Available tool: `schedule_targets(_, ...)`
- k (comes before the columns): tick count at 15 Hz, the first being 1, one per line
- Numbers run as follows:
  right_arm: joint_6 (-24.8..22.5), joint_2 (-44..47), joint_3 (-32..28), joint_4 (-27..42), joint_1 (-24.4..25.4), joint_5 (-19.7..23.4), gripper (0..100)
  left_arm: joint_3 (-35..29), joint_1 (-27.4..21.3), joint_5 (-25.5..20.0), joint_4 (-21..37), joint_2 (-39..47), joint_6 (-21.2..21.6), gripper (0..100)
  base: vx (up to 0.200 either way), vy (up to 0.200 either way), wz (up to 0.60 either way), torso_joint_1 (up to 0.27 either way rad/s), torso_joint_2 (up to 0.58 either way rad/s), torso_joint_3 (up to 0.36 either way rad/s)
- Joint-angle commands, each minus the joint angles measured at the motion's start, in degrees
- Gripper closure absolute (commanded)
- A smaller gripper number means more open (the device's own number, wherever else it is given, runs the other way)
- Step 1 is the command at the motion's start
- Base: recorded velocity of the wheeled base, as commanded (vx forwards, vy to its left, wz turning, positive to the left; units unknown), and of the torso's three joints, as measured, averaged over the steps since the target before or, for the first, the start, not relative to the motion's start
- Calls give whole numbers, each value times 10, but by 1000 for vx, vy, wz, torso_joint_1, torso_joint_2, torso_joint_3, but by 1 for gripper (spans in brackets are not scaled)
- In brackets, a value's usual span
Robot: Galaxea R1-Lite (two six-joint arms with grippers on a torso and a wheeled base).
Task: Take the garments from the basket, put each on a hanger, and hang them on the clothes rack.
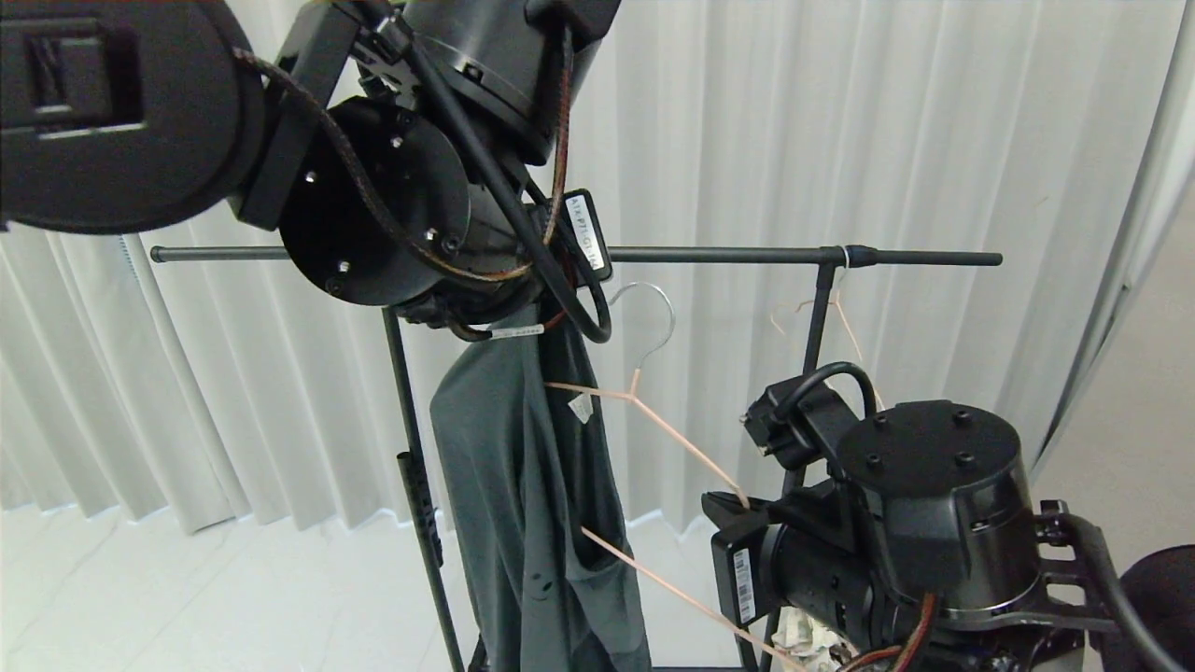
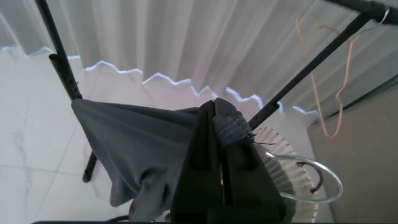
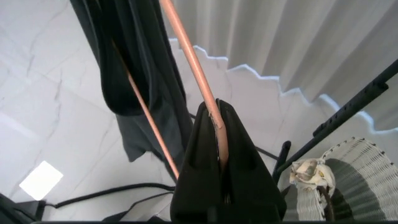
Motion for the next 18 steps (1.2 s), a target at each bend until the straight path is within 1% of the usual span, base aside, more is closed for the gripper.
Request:
schedule_targets(1,3,-19,3,8,-13,-1,100,-7,5,0,0,0,0,100,0,0,0,0,0,0)
schedule_targets(5,11,-26,0,15,-17,-1,100,-13,-2,-1,0,2,-1,100,0,0,0,0,0,0)
schedule_targets(9,15,-24,-17,15,-32,1,100,-16,-6,-1,0,3,0,100,0,0,0,0,0,0)
schedule_targets(10,38,-9,-54,16,-34,1,100,-21,-27,-3,0,2,0,100,0,0,0,0,0,0)
schedule_targets(12,40,15,-89,16,-32,1,100,-30,-51,-26,0,2,1,100,0,0,0,0,0,0)
schedule_targets(14,44,27,-119,15,-29,2,100,-28,-55,-25,0,4,16,100,0,0,0,0,0,0)
schedule_targets(16,52,32,-125,15,-23,3,100,-33,-56,-26,0,6,30,100,0,0,0,0,0,0)
schedule_targets(18,53,39,-131,15,-17,3,100,-47,-72,-28,0,6,35,100,0,0,0,0,0,0)
